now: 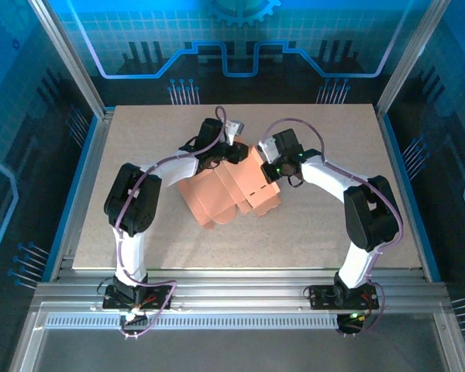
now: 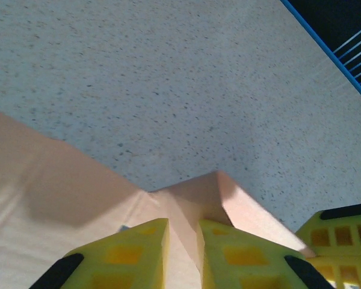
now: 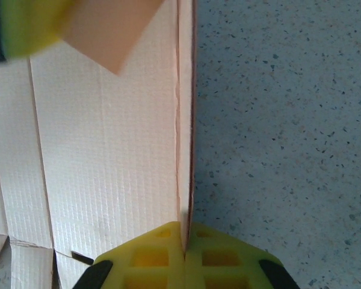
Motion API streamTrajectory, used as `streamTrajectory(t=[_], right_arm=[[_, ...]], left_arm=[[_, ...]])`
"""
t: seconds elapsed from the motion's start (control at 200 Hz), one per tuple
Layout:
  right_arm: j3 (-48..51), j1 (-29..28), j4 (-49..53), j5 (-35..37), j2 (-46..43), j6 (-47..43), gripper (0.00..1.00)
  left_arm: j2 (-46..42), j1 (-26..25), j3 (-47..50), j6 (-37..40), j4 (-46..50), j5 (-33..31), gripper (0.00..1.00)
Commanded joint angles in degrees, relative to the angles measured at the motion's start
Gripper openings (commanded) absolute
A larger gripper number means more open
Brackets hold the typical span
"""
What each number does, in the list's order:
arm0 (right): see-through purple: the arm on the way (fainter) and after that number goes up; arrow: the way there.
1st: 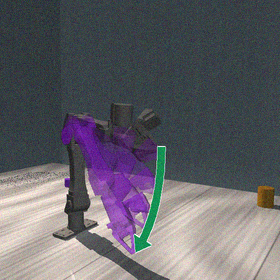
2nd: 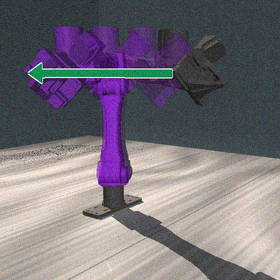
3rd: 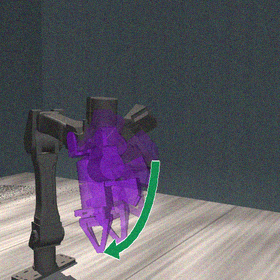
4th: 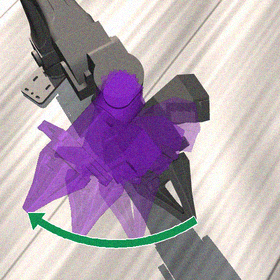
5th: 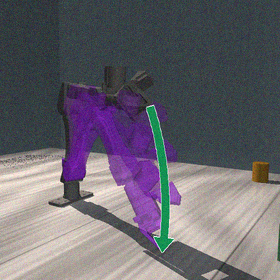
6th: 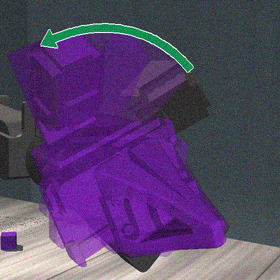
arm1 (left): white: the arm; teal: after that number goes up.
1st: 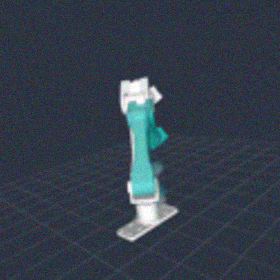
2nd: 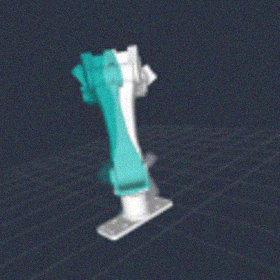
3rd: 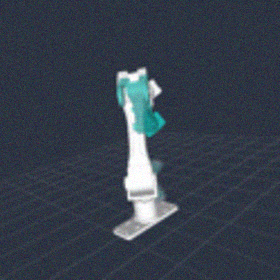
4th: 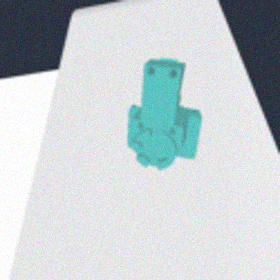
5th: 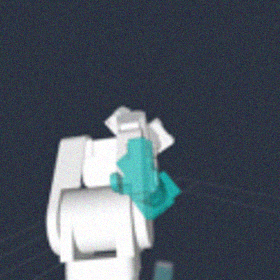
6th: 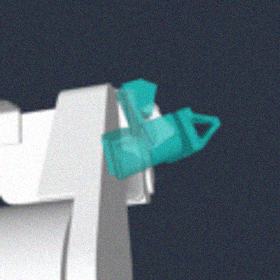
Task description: Fold the paper box
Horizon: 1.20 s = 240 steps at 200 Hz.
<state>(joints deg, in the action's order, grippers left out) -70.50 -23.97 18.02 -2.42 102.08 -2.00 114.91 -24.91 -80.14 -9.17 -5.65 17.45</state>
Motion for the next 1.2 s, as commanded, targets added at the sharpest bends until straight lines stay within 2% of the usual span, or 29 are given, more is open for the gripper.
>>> streamTrajectory(t=[0.0, 0.235, 0.49, 0.57, 0.685, 0.76, 0.841, 1.031, 1.196], right_arm=[[-2.3, -1.5, -0.1, -1.9, 0.3, 0.0, 0.0], [-3.4, -4.8, -0.3, -2.3, 1.0, -0.5, 0.0], [-3.4, -7.4, -1.6, -5.0, 0.8, -0.2, 0.0], [-4.0, -7.6, -1.1, -2.0, 1.3, 0.7, 0.0], [-5.4, -7.0, 2.2, 6.2, 2.7, 0.5, 0.0], [-4.9, -6.2, 3.1, 9.2, 2.5, -1.1, 0.0], [-3.6, -4.8, 3.1, 9.2, 1.7, -2.2, 0.0], [1.5, -0.1, 0.5, -3.4, -3.1, -7.3, 0.0], [2.3, 3.2, 2.6, -10.0, -5.5, -11.8, 0.0]], left_arm=[[1.8, -1.2, -2.2, -3.1, 0.1, 2.4, 0.21], [3.1, -1.8, -3.8, -6.6, 1.3, -2.3, 0.2], [4.8, -2.0, -5.4, -10.5, 1.6, -2.7, 0.21], [4.6, -2.2, -4.8, -11.3, 0.6, -2.7, 0.22], [1.8, -1.4, -2.0, -11.3, -1.4, -2.5, 0.28], [-1.4, -0.2, 0.7, -11.2, -2.7, -2.4, 0.36], [-5.7, 1.5, 3.8, -10.8, -3.6, -2.2, 0.45], [-15.0, 6.2, 11.0, -5.2, -3.9, 1.0, 0.73], [-17.5, 11.0, 13.2, 1.0, 1.8, 5.3, 0.93]])
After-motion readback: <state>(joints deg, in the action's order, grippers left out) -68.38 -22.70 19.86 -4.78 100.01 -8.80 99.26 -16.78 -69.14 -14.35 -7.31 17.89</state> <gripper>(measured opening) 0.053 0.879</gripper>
